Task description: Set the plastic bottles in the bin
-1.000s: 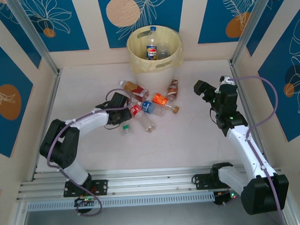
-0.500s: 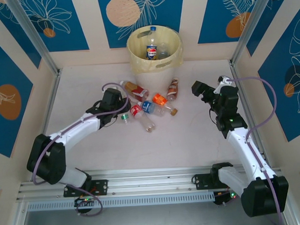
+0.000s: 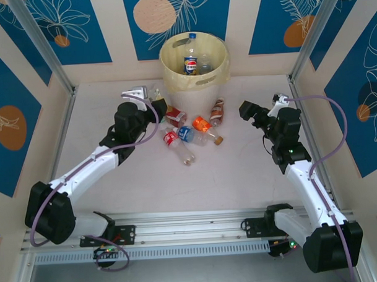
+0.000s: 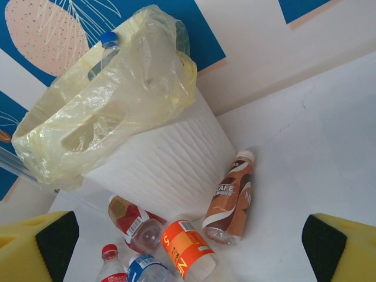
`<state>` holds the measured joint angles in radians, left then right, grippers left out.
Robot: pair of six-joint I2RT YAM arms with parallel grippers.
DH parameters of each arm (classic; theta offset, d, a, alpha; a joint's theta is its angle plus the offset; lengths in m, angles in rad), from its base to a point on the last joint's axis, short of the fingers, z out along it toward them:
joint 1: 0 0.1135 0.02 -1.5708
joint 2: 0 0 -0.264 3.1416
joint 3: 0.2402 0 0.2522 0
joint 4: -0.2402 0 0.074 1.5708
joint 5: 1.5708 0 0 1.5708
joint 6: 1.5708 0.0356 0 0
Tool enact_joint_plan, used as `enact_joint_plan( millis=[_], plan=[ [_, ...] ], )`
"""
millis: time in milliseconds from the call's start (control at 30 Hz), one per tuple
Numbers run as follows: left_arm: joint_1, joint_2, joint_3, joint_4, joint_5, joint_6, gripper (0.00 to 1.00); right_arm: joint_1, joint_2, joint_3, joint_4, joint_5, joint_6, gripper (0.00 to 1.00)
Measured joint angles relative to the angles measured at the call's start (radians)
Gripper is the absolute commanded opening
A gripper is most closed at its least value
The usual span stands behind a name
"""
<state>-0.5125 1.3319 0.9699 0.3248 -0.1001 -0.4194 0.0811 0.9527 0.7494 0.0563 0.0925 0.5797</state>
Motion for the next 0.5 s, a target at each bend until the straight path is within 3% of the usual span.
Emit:
enact_joint_plan(
  millis=[300, 500],
  plan=[
    [0.001, 0.101, 0.209, 0.122, 0.12, 0.084, 0.0, 0.0, -0.037, 0.0, -0.002, 0.0, 0.0, 1.0],
    [0.001, 0.225, 0.447, 0.112, 0.183, 0.162, 0.0, 0.001, -0.048, 0.0, -0.014, -0.004, 0.0, 1.0]
  ],
)
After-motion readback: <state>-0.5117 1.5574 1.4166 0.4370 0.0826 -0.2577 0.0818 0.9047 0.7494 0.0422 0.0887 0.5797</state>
